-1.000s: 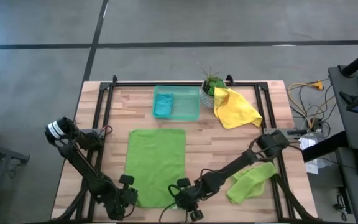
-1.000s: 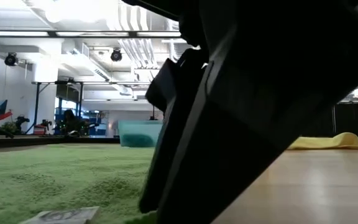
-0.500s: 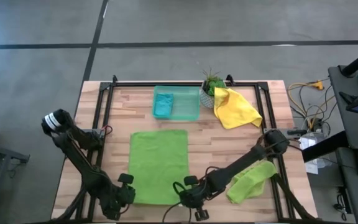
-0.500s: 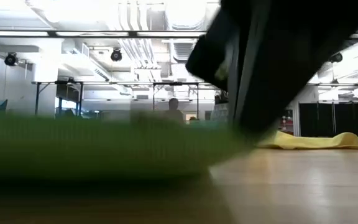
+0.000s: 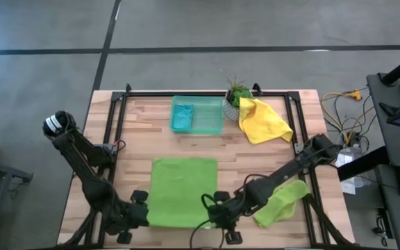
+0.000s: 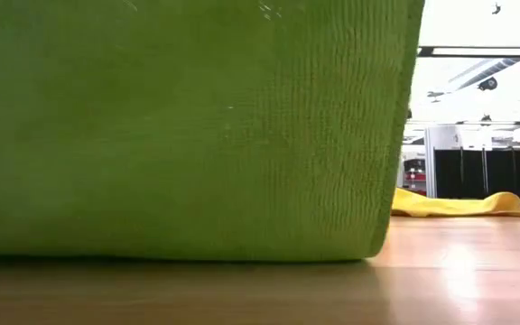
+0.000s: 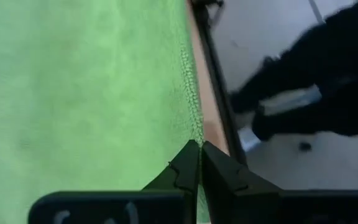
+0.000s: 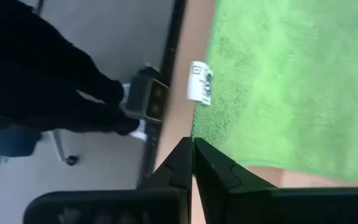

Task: Fold microfiber towels
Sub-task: Fold the green microfiber towel

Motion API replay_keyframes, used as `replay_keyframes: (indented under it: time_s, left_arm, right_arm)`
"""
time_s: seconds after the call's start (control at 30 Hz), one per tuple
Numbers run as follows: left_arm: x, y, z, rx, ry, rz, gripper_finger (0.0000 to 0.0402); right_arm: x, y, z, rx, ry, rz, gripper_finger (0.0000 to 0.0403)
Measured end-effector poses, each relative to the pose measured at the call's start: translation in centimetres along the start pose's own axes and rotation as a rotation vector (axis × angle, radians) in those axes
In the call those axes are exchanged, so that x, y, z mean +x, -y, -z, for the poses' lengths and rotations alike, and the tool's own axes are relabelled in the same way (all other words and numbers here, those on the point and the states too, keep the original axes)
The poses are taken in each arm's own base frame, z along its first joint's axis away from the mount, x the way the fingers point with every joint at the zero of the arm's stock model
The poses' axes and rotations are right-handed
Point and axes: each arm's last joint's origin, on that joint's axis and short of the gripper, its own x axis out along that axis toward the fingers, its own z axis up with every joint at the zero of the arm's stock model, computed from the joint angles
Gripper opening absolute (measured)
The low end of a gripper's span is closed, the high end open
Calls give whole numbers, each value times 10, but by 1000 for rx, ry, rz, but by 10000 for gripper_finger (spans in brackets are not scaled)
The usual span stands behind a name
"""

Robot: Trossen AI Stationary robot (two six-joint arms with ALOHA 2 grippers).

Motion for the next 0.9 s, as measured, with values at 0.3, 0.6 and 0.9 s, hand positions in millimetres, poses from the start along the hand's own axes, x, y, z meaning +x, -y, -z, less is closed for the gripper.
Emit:
replay_keyframes:
  time_s: [0.3, 0.6, 0.9]
  left_arm:
    - [-6, -26, -13, 28, 33, -170, 0]
    - [-8, -59, -15, 13, -68, -375, 0]
    - [-7, -82, -20, -17, -84, -522, 0]
  right_arm:
    - [-23, 44, 3, 0, -15, 74, 9]
    - [-25, 101, 19, 34, -52, 148, 9]
    - [-21, 142, 27, 82, -33, 170, 9]
